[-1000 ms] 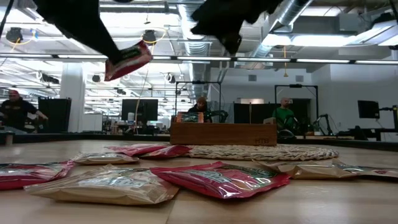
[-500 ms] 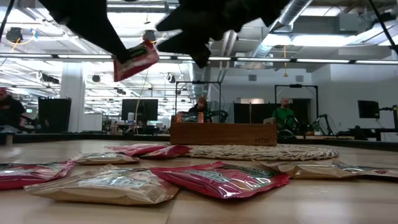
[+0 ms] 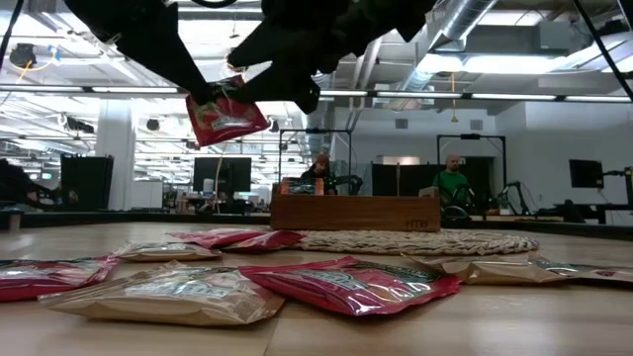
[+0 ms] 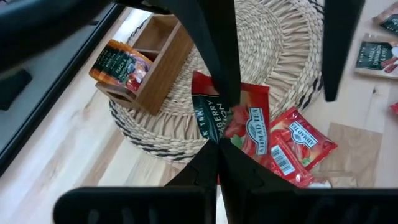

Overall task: Pick & Place Tea
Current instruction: Put the red tea bag into the middle section of the wooden organizer

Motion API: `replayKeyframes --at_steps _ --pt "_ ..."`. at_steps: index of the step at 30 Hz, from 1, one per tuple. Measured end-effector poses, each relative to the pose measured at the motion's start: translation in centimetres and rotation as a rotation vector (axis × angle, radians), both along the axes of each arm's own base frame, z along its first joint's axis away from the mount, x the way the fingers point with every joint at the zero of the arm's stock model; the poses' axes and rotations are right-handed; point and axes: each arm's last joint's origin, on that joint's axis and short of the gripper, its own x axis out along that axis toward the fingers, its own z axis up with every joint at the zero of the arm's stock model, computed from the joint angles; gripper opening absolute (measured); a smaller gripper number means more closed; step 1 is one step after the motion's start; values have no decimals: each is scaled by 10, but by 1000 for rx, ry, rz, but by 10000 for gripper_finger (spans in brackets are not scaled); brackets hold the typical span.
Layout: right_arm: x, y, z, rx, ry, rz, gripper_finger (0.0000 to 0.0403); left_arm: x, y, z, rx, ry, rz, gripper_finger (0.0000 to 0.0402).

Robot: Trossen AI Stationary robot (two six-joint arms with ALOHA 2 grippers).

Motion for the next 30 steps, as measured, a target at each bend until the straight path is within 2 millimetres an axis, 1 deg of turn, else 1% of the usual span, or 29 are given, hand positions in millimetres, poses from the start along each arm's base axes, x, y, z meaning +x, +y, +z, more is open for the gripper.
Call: replayKeyframes --at_steps 3,7,9,23,30 --pt "-3 0 8 -12 -10 -10 217 0 0 0 -4 2 -2 0" --pt "-8 -1 10 -32 27 -32 210 0 0 0 -6 3 -3 0" --pt "-7 -2 12 -38 11 -44 207 0 0 0 -7 0 -2 0" --pt "-6 -12 9 -73 18 -79 183 1 -1 0 -11 -6 -3 0" --pt "-4 -11 13 -70 -26 -78 170 2 -2 1 2 -27 -5 0"
